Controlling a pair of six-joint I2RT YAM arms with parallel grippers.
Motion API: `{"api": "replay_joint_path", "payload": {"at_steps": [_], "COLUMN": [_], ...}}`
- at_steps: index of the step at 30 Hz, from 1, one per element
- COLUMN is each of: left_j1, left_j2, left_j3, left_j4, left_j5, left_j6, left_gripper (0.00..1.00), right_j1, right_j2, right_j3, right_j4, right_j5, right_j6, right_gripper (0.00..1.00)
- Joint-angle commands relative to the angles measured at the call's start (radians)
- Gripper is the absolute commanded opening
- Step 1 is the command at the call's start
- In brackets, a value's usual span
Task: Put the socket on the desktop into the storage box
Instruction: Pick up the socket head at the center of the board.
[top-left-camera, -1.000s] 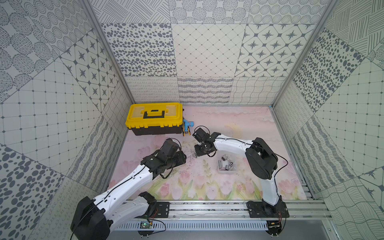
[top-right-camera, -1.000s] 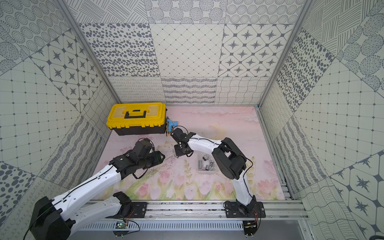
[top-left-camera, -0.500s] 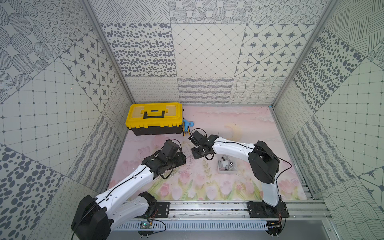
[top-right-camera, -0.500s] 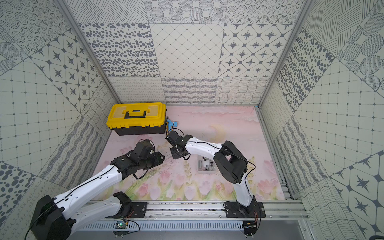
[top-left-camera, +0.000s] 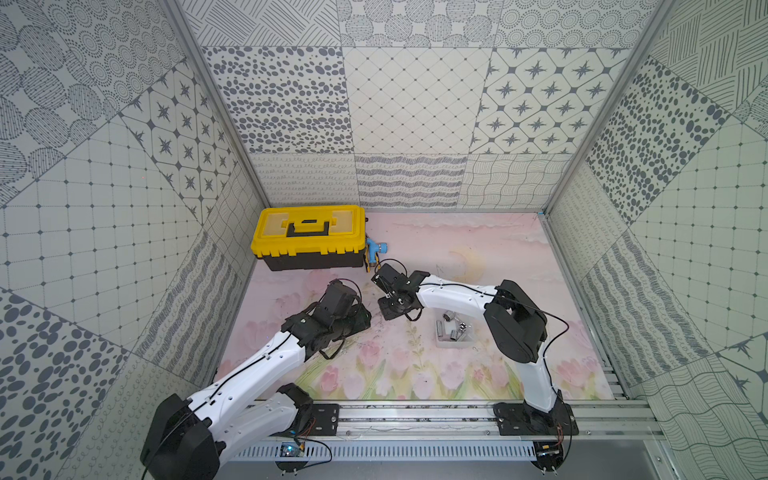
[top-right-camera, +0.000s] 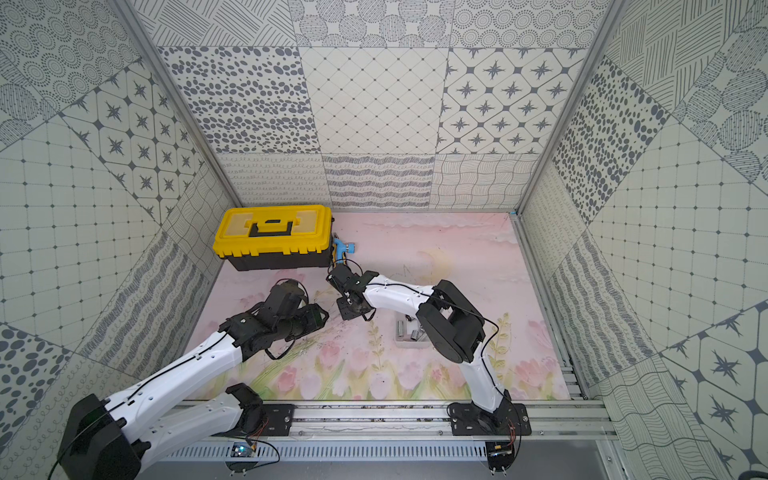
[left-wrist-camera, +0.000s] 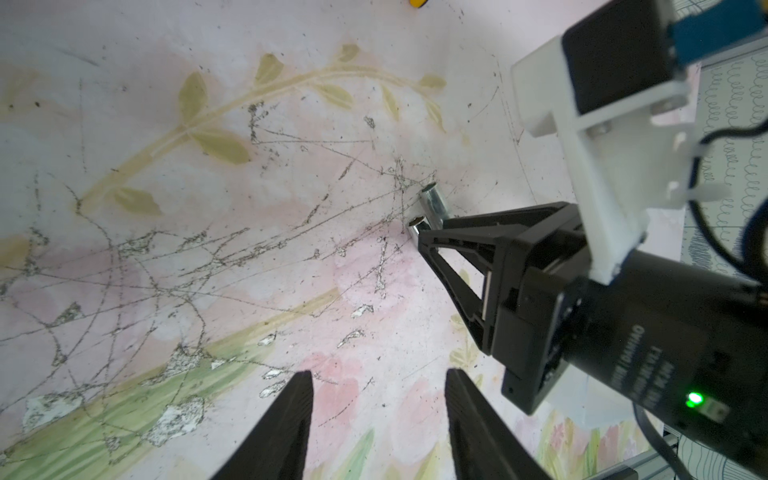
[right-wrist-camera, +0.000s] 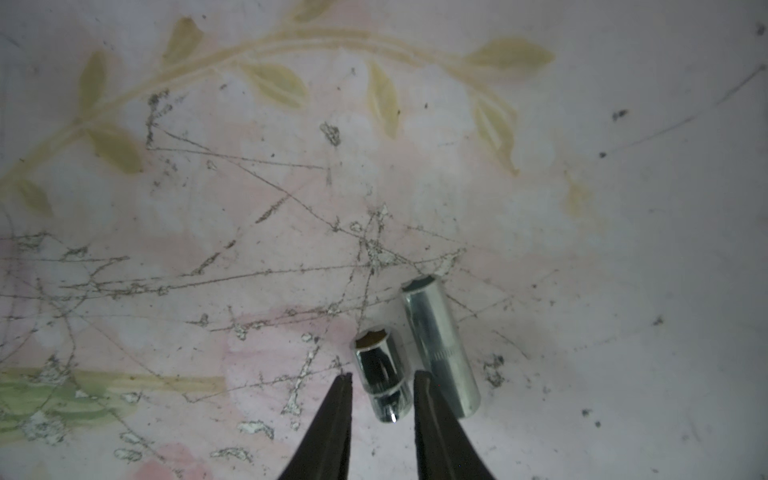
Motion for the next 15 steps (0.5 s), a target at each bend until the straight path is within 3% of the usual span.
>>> {"api": "replay_joint_path", "payload": {"at_steps": [1,15], "left_j1": [0.014,0.016], "left_j2": [-0.002,0.011], "left_j3": [-0.006,-0.008], "left_j4": [0.023,0.032], "left_j5": [-0.005,0.005], "left_j6": [-0.006,-0.008], "left_gripper": [0.56,0.55], "right_j1": [0.012,0.039], "right_j2": [0.011,0.044], "right_j3": [-0.001,0.013], "right_j4": [0.024,0.014], "right_j5": [-0.011,0.028], "right_j6": [-0.013,-0.005], "right_gripper": [0.30,0.29]}}
